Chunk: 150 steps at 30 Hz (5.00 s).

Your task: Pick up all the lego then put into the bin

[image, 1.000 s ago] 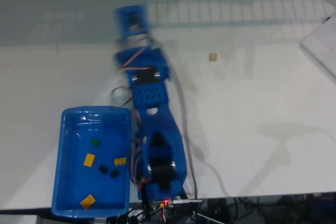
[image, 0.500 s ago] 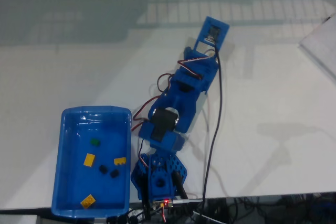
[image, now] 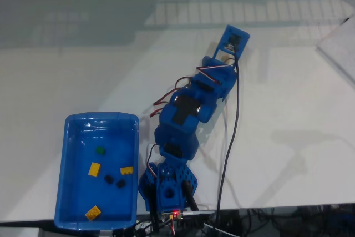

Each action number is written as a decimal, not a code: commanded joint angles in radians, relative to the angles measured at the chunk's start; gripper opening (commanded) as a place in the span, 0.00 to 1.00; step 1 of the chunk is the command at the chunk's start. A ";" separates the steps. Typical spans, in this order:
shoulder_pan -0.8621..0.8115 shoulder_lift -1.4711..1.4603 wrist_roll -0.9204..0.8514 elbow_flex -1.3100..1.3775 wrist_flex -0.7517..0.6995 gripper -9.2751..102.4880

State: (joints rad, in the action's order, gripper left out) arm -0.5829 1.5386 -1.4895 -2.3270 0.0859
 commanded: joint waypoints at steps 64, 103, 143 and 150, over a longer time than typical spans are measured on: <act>0.078 -0.015 0.032 0.184 0.009 0.08; 1.882 1.454 0.368 0.041 -1.779 0.17; 0.445 1.658 -0.026 -0.772 -0.678 0.08; 0.433 1.726 -0.041 -0.773 -0.946 0.08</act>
State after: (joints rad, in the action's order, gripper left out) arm -0.1473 3.2398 -1.5186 -3.0649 -0.7900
